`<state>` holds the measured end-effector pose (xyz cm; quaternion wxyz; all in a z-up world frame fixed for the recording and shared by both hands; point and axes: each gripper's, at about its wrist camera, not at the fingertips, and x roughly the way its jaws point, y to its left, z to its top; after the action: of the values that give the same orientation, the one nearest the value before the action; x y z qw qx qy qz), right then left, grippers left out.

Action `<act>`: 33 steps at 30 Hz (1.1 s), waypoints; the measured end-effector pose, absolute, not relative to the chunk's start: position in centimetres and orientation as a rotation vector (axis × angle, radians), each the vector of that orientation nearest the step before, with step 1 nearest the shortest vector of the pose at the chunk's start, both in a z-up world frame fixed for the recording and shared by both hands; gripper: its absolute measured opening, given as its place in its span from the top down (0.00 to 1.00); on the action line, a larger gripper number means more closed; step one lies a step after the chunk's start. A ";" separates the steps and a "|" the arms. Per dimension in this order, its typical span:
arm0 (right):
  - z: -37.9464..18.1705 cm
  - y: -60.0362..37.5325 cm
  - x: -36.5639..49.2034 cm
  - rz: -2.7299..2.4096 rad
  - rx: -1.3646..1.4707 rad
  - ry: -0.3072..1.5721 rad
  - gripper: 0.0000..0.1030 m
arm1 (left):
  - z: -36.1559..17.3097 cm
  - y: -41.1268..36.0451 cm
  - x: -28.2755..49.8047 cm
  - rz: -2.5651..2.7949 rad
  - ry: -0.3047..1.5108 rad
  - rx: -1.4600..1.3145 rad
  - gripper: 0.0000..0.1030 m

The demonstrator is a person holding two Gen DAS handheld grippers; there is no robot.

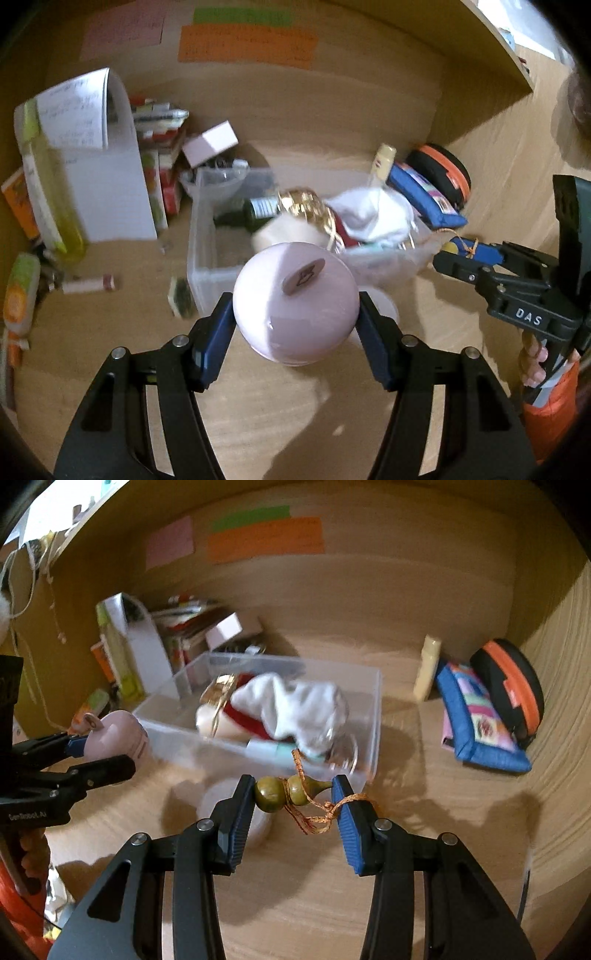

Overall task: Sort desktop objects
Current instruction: 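Grasp the pink compact with the left tool while the right tool grasps the green bead string, then lower the compact and bead string into the clear box and open both tools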

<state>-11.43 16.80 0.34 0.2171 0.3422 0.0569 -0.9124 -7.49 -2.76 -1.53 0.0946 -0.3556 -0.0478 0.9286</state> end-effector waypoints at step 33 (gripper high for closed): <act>-1.8 12.4 -19.1 -2.448 1.072 0.236 0.61 | -3.8 -3.1 -15.6 2.774 -0.021 -1.171 0.38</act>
<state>-19.08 12.38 -1.76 0.2276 0.3890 0.0855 -0.8886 -15.56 -3.15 -3.77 0.0652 -0.3880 -0.0069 0.9193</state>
